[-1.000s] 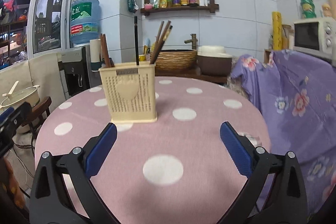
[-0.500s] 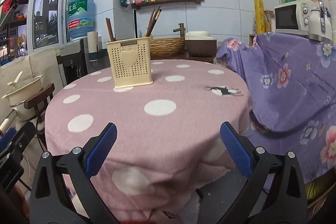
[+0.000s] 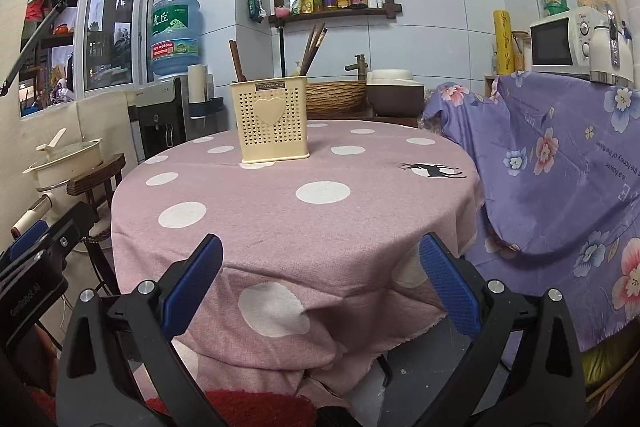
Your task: Organize utensils
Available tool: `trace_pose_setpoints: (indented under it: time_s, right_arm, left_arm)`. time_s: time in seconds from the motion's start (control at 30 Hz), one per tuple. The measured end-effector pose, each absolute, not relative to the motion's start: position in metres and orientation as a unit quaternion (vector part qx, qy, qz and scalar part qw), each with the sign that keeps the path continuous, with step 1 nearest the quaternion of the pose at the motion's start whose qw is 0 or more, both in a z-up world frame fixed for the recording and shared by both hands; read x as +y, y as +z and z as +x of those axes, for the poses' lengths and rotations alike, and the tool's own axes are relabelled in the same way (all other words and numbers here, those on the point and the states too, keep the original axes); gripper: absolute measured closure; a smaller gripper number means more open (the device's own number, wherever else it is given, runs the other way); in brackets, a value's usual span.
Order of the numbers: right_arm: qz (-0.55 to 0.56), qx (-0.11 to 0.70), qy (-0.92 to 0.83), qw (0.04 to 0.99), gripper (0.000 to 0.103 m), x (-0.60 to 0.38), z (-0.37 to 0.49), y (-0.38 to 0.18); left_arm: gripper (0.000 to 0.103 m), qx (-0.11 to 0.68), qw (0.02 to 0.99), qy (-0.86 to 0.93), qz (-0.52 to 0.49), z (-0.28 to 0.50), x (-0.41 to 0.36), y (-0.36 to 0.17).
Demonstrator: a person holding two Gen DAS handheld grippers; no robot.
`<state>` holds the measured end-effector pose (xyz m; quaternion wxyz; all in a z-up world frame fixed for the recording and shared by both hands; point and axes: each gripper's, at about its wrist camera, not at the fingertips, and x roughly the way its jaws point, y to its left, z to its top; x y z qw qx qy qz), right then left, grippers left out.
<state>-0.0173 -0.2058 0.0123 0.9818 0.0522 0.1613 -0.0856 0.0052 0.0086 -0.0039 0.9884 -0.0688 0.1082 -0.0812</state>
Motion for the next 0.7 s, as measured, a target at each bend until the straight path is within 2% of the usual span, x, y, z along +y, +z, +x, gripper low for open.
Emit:
trace_pose_setpoints:
  time_s: [0.7]
  right_arm:
    - [0.039,0.152,-0.092,0.983,0.006,-0.2024,-0.0202,0.0133]
  left_arm:
    - [0.005,0.116,0.988,-0.08,-0.067,0.0036,0.0097,-0.0059]
